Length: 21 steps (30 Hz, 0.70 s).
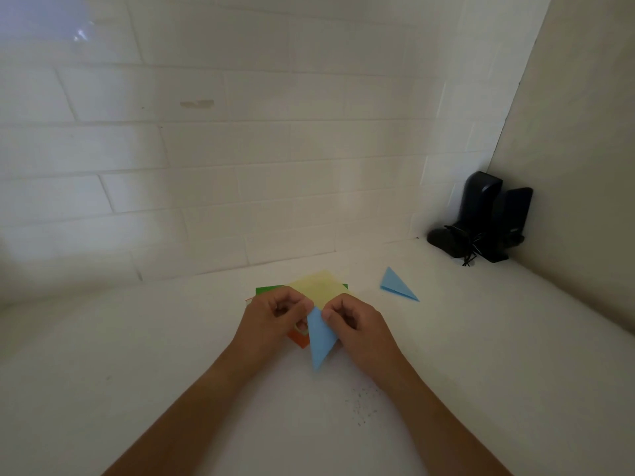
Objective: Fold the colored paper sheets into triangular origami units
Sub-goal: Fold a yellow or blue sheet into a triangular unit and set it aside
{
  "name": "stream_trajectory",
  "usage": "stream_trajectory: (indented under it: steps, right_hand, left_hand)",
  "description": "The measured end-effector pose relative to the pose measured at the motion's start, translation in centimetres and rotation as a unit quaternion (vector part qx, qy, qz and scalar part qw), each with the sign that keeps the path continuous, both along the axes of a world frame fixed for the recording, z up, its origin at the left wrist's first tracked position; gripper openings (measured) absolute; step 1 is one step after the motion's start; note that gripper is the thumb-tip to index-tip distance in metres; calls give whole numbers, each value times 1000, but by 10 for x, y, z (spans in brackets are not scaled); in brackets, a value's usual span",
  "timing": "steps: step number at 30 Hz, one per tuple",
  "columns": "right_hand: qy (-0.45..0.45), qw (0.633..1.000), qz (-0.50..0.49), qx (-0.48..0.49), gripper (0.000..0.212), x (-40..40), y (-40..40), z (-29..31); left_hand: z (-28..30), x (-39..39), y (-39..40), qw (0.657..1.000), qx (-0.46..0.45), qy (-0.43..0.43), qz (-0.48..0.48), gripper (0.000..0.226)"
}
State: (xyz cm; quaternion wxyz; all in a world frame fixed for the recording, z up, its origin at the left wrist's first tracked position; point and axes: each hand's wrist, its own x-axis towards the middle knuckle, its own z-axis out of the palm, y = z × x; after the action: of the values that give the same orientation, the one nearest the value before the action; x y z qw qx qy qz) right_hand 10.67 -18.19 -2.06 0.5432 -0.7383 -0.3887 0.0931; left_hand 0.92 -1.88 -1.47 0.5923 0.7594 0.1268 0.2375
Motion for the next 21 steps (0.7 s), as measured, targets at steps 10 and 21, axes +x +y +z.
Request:
stream_trajectory:
  steps: [10,21]
  right_hand:
    - [26,997,-58,39,11,2,1,-4]
    - [-7,999,-41,7,16,1,2,-3]
  left_hand:
    - [1,1,-10,996,-63,39,-58,26]
    - [1,0,-9,996,-61,35,-53,43]
